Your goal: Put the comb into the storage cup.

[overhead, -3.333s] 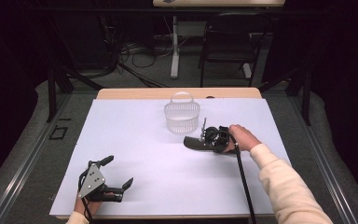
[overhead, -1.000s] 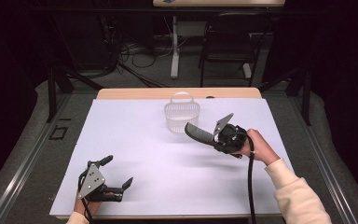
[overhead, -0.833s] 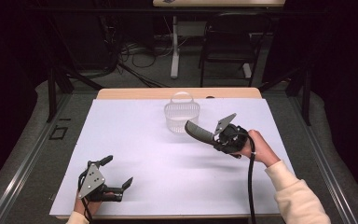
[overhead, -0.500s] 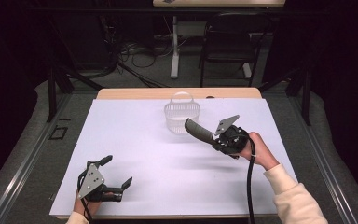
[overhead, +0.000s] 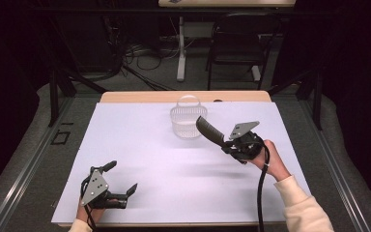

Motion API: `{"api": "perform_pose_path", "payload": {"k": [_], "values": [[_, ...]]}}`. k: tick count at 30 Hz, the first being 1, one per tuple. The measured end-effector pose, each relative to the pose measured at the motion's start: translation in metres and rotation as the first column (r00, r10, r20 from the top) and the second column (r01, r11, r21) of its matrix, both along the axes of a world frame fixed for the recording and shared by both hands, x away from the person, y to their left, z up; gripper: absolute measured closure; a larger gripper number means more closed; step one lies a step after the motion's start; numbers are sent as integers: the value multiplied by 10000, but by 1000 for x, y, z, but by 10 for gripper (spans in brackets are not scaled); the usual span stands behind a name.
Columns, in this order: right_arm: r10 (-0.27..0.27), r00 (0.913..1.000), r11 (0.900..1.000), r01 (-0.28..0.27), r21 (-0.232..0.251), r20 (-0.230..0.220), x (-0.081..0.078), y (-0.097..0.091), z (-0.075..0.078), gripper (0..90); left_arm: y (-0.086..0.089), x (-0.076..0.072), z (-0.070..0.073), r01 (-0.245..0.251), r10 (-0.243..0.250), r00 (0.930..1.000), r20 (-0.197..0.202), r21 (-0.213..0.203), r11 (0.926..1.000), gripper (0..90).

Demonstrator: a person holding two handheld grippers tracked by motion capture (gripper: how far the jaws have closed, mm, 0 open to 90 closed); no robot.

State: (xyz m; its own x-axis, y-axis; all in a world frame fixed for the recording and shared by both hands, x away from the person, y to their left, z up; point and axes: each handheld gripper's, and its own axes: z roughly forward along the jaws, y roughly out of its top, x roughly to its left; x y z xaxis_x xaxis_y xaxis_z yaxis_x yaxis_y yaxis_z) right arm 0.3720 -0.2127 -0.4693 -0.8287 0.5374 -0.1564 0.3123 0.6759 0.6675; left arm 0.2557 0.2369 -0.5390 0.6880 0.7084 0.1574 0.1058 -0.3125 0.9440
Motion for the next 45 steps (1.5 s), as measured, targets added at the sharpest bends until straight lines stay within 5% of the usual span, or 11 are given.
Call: {"api": "perform_pose_path", "payload": {"k": [15,45], "values": [[-387,9974,9966,341,749,607,-4,4,-3,728,-2,3,-1,43,-43,10000,-28,3,10000,3],[-1205,9855,9869,1059,1215,1198,2,13,7,728,-4,5,-1,155,-156,9999,-58,-21,9999,4]]}}
